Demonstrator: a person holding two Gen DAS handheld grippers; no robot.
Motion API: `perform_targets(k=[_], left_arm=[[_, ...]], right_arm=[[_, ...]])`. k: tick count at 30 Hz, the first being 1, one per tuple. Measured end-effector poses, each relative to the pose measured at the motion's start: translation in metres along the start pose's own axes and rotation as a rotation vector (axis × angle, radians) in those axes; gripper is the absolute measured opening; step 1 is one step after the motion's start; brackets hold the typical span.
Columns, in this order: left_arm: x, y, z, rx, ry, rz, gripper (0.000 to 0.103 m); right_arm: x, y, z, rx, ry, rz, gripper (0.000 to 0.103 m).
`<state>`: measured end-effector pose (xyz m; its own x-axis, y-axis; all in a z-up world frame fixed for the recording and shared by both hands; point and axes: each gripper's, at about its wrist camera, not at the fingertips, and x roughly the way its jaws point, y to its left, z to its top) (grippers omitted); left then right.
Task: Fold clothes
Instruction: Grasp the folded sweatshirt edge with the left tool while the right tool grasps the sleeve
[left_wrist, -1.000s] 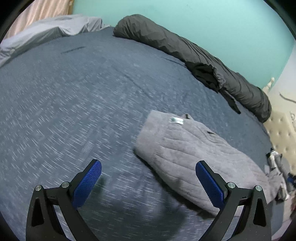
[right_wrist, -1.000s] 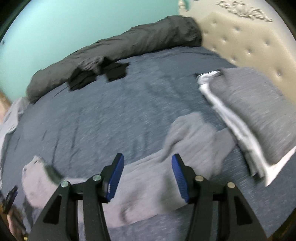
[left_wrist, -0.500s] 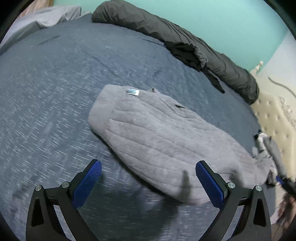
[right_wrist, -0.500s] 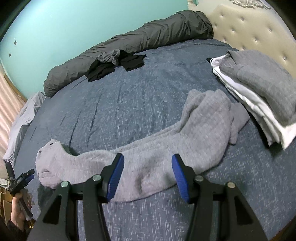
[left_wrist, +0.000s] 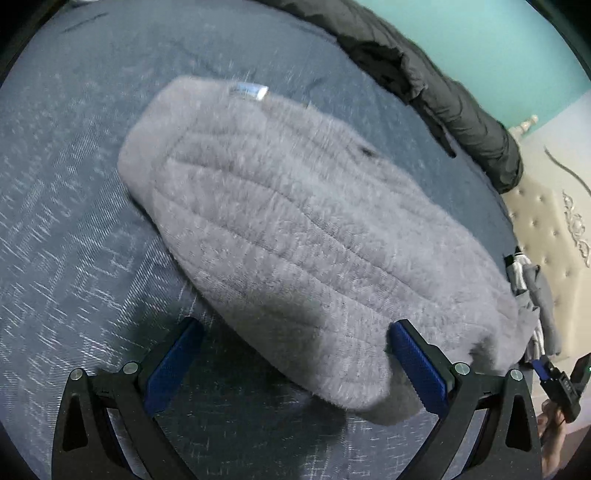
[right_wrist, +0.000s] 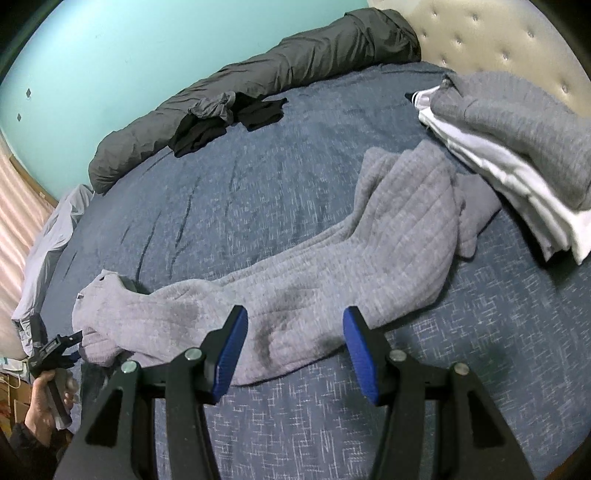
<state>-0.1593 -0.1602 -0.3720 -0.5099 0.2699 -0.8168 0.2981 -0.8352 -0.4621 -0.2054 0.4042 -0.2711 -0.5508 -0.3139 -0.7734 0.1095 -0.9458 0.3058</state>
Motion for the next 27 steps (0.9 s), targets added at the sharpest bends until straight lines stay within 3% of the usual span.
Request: perform_targets(k=[5, 13, 19, 23, 26, 27], left_arm=[[0.005, -0.004, -0.002, -0.002, -0.012, 0.043, 0.103], [0.002, 0.000, -0.005, -0.012, -0.043, -0.011, 0.101], [-0.008, -0.009, -0.007, 0.021, -0.067, -0.049, 0.071], [-0.011, -0.015, -0.007, 0.051, -0.075, -0.075, 0.035], [-0.014, -0.017, -0.004, 0.077, -0.086, -0.075, 0.019], [-0.016, -0.017, -0.001, 0.084, -0.092, -0.074, 0.019]], right_arm=[[0.007, -0.002, -0.003, 0.005, 0.009, 0.008, 0.055], [0.015, -0.005, -0.007, 0.012, 0.021, 0.015, 0.055], [0.015, -0.006, -0.008, 0.012, 0.024, 0.007, 0.055], [0.015, -0.009, -0.008, 0.021, 0.025, 0.000, 0.055], [0.020, -0.011, -0.011, 0.034, 0.042, 0.007, 0.055], [0.022, -0.012, -0.012, 0.038, 0.054, 0.014, 0.055]])
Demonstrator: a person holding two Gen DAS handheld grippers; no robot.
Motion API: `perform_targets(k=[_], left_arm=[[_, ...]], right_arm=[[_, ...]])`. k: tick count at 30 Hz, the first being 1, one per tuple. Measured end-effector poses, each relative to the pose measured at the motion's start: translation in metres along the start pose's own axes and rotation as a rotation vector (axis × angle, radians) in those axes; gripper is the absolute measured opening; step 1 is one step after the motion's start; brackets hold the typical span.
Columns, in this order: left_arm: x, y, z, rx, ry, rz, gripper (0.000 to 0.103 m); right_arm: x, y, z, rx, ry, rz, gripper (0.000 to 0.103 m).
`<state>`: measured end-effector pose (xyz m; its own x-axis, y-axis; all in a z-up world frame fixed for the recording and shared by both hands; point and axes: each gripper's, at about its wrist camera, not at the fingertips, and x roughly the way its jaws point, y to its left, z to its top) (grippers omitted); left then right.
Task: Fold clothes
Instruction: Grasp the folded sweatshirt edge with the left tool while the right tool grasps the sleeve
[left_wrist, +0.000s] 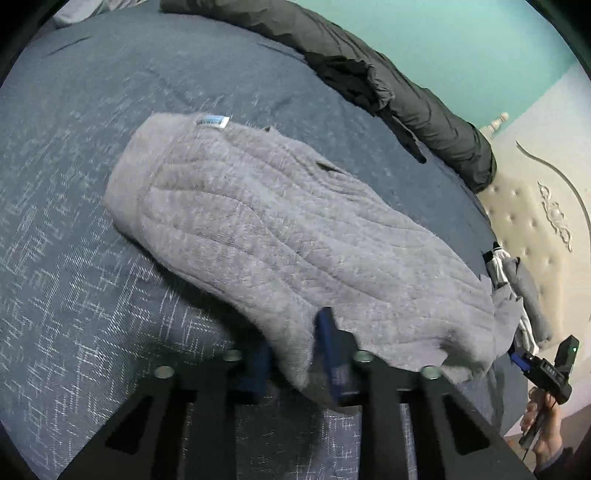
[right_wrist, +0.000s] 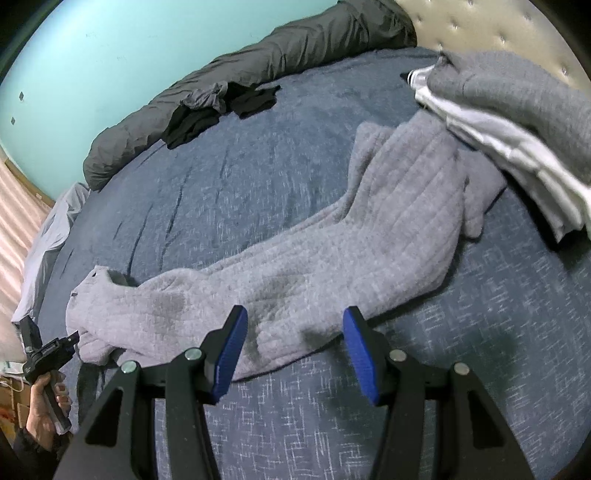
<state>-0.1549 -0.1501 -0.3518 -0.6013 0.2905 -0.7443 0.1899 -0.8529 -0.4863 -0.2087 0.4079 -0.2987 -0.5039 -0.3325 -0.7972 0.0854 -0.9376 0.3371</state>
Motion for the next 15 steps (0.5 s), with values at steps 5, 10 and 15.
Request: perform_targets(k=[5, 10, 15], left_arm=[[-0.013, -0.004, 0.009, 0.036, -0.007, -0.008, 0.013], [-0.023, -0.005, 0.015, 0.046, -0.008, -0.017, 0.012], [-0.040, -0.002, 0.014, 0.051, -0.015, -0.022, 0.011]], right_arm=[[0.014, 0.000, -0.008, -0.002, 0.062, 0.024, 0.061], [0.036, -0.001, -0.012, 0.036, 0.127, 0.043, 0.064], [0.053, -0.010, -0.009, 0.086, 0.148, 0.044, 0.057]])
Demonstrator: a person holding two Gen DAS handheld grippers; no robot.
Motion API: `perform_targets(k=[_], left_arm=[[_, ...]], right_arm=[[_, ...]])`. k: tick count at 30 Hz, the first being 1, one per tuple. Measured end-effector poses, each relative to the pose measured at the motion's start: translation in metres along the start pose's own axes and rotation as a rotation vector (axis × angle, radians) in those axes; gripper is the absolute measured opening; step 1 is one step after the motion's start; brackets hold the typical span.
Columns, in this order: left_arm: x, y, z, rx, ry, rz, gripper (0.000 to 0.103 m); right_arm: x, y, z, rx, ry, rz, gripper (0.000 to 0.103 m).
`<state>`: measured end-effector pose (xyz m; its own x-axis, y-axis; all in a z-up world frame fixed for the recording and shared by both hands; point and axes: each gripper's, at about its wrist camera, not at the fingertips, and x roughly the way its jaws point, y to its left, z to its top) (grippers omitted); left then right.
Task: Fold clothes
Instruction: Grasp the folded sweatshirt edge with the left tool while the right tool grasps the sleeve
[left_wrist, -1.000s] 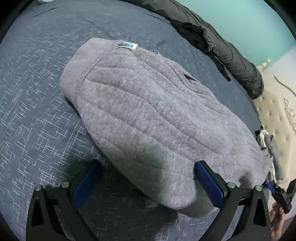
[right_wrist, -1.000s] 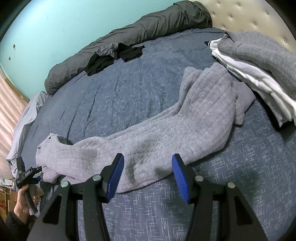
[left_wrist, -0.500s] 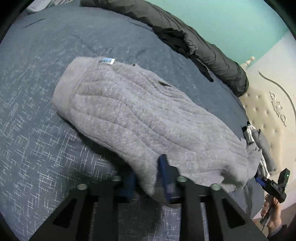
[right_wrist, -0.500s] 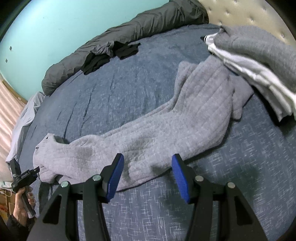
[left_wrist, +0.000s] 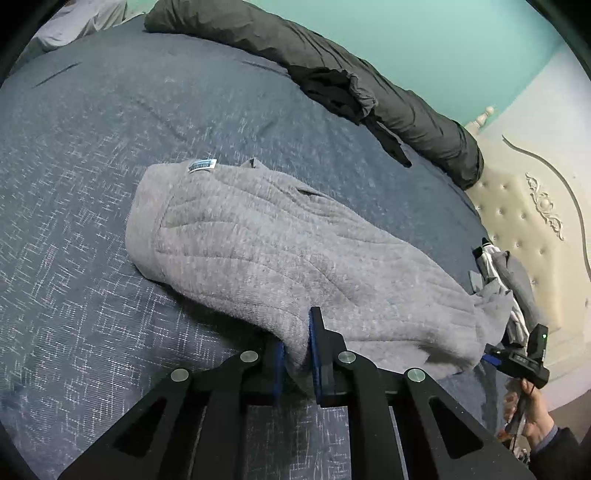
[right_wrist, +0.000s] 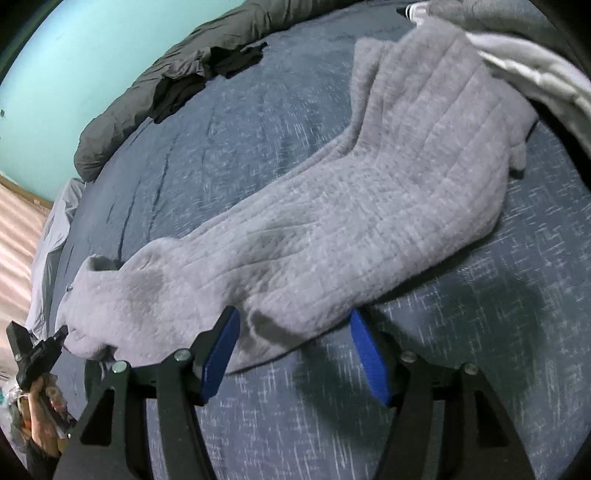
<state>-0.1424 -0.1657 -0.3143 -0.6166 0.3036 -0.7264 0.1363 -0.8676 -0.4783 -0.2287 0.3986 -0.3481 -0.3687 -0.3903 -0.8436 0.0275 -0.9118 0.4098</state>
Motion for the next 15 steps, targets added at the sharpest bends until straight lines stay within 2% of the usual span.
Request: perform_targets(k=[1, 2, 5, 11, 15], left_arm=[[-0.004, 0.000, 0.000, 0.001, -0.002, -0.001, 0.011], [-0.007, 0.001, -0.001, 0.002, -0.003, -0.002, 0.011], [-0.020, 0.003, 0.002, 0.001, -0.014, -0.003, 0.010], [-0.063, 0.007, 0.012, -0.004, -0.058, 0.013, 0.010], [-0.097, 0.015, 0.008, 0.003, -0.062, 0.025, 0.010]], right_arm=[[0.001, -0.001, 0.002, -0.006, 0.000, 0.003, 0.046], [-0.001, 0.001, 0.002, -0.021, -0.009, -0.003, 0.024], [-0.014, 0.009, 0.003, -0.051, -0.041, 0.000, 0.009], [-0.069, 0.034, 0.003, -0.134, -0.121, 0.035, 0.006], [-0.108, 0.059, -0.003, -0.190, -0.157, 0.084, 0.004]])
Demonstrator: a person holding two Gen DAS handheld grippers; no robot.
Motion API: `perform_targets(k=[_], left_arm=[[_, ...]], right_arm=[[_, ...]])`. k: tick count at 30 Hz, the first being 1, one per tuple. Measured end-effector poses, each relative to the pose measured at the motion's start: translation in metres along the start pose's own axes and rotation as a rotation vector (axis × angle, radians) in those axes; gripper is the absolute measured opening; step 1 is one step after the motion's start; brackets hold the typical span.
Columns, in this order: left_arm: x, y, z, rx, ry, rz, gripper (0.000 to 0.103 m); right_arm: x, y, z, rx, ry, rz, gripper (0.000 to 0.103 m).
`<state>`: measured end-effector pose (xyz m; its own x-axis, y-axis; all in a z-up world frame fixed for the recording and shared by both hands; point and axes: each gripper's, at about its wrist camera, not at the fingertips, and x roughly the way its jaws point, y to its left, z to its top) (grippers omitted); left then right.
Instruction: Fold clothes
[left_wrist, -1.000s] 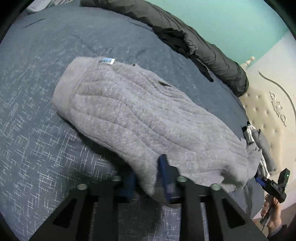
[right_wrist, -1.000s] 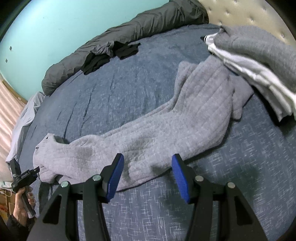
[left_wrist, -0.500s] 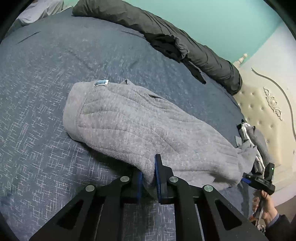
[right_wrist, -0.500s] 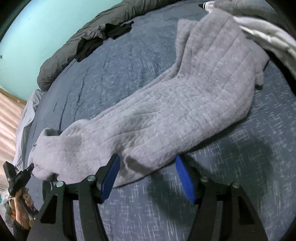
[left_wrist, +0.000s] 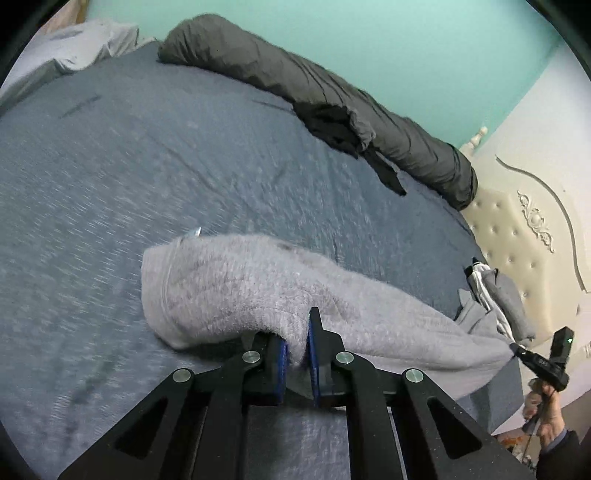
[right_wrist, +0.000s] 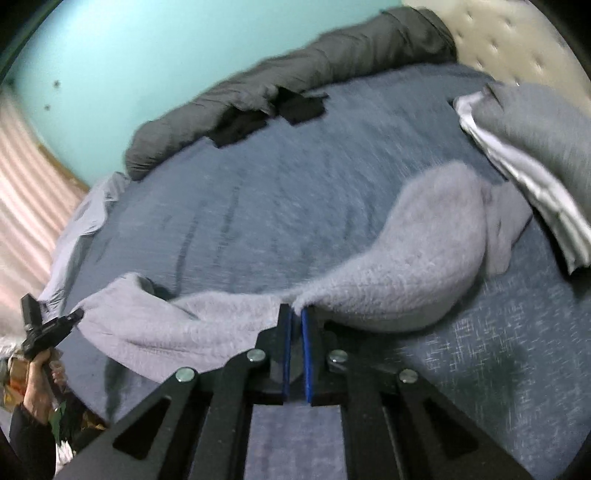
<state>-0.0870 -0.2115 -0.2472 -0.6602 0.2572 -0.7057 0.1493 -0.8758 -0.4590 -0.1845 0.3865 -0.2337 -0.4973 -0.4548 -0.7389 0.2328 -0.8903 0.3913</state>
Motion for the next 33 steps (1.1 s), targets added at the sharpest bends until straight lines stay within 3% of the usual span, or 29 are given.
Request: perform_targets(k=[4, 10, 15, 18, 20, 21, 22, 24, 27, 33], left_arm=[[-0.007, 0.014, -0.022, -0.002, 0.066, 0.024, 0.010], [-0.001, 0.035, -0.064, -0.012, 0.197, 0.068, 0.013], [0.001, 0.038, -0.050, 0.005, 0.191, 0.103, 0.017], [0.004, 0.040, -0.036, 0.019, 0.184, 0.128, 0.021], [0.007, 0.041, -0.027, 0.029, 0.180, 0.145, 0.044], [0.008, 0.042, -0.023, 0.033, 0.178, 0.153, 0.048], [0.009, 0.042, -0.018, 0.038, 0.175, 0.162, 0.049], [0.011, 0.043, -0.009, 0.048, 0.171, 0.178, 0.049], [0.014, 0.045, 0.005, 0.062, 0.164, 0.203, 0.049], [0.032, 0.060, 0.024, 0.056, 0.178, 0.230, 0.049]], right_arm=[[-0.015, 0.024, -0.014, -0.069, 0.031, 0.018, 0.004], [0.017, 0.009, -0.078, -0.055, 0.203, -0.040, 0.004], [0.028, -0.008, -0.102, -0.051, 0.267, -0.067, 0.005], [0.007, -0.007, -0.089, -0.063, 0.218, -0.116, 0.008], [-0.009, -0.003, -0.073, -0.084, 0.160, -0.124, 0.009], [-0.016, -0.001, -0.064, -0.095, 0.131, -0.127, 0.013], [-0.021, 0.002, -0.057, -0.104, 0.108, -0.125, 0.017], [-0.019, 0.010, -0.040, -0.113, 0.088, -0.116, 0.039], [-0.004, 0.023, -0.023, -0.127, 0.096, -0.084, 0.040], [0.053, 0.053, -0.011, -0.212, 0.193, -0.064, 0.046]])
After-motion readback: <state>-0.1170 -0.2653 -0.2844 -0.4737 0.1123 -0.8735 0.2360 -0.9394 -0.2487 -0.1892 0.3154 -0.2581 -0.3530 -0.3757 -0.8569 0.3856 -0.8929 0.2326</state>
